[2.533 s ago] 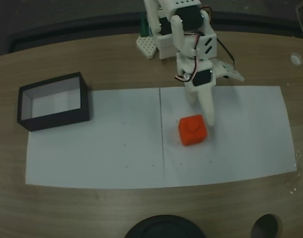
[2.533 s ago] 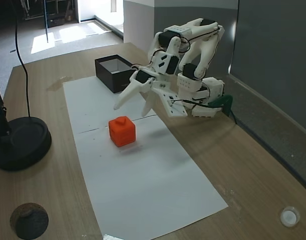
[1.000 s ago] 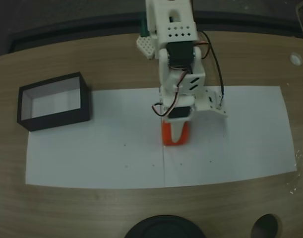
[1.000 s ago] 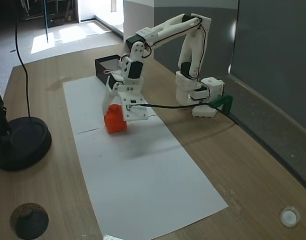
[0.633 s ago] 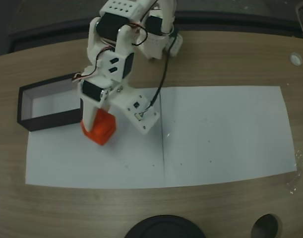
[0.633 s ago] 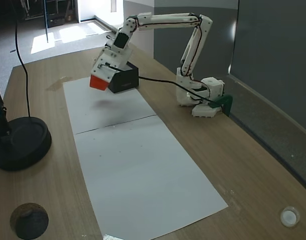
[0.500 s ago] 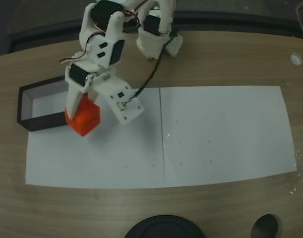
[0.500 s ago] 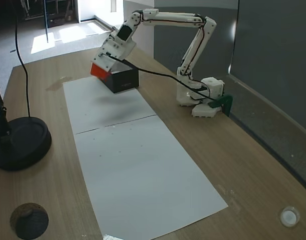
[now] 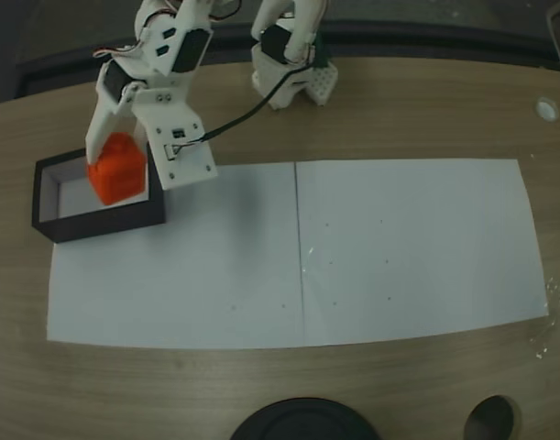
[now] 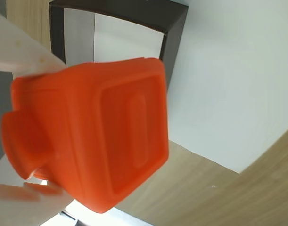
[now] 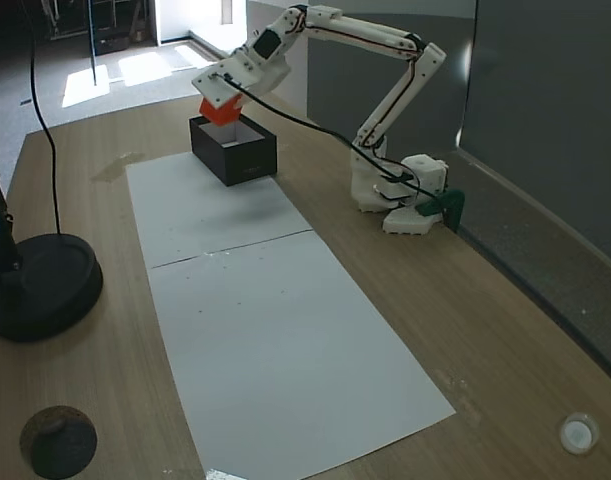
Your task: Grab a orange square and put it in the box.
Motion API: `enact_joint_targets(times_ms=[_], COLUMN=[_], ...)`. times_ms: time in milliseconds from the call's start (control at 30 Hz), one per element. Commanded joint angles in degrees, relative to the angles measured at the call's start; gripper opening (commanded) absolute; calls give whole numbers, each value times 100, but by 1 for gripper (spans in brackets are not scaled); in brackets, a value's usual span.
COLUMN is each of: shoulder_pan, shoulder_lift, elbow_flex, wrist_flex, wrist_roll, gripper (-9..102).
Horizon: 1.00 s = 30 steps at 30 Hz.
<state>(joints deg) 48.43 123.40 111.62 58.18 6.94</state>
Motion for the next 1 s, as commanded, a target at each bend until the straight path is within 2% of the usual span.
enact_joint_targets(times_ms=[0, 233, 667, 967], shoulder_pan=[185, 492, 940, 896], shoulder_lift=[-167, -914, -1090, -1090], elbow_flex=[-519, -765, -747, -589], wrist_flex=[-237, -325, -448, -677], wrist_roll=[70, 141, 132, 132], gripper=[13, 13, 13, 13])
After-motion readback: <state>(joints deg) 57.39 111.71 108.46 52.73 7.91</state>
